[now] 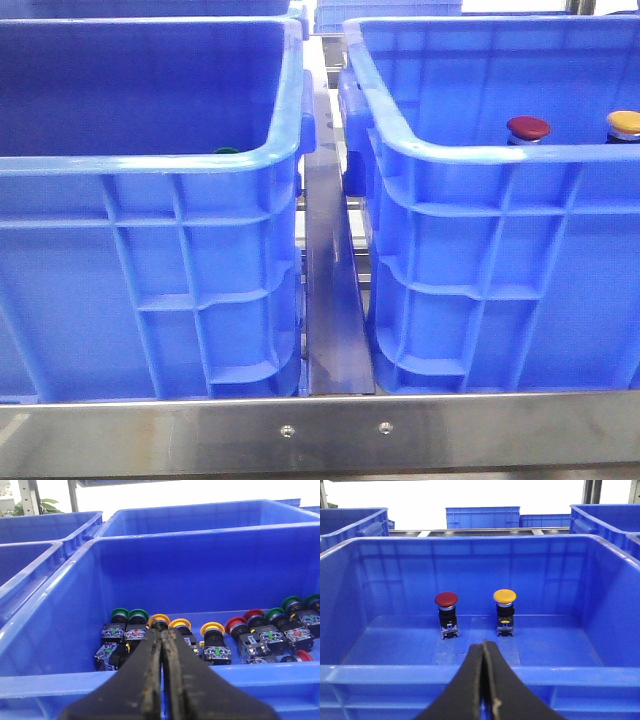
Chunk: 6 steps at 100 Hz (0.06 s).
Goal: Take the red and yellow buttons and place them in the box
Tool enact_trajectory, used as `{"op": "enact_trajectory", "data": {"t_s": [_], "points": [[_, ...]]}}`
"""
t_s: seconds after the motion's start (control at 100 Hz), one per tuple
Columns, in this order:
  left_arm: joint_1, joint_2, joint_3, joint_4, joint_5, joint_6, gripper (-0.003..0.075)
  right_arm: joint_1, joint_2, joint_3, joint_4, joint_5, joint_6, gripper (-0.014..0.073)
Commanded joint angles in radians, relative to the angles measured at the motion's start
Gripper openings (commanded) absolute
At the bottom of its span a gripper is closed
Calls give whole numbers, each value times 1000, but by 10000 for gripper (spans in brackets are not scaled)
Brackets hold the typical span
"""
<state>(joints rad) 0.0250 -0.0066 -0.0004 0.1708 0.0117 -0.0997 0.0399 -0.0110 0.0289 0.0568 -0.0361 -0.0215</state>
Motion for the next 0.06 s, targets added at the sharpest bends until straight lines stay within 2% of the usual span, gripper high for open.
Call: {"op": "enact_trajectory", "data": {"t_s": [0.0, 0.05], "points": [[1, -29, 47, 1, -77, -7, -19, -8, -26, -13, 0, -84, -1, -67], [1, -29, 47, 1, -77, -7, -19, -8, -26, -13, 0, -84, -1, -67]]}}
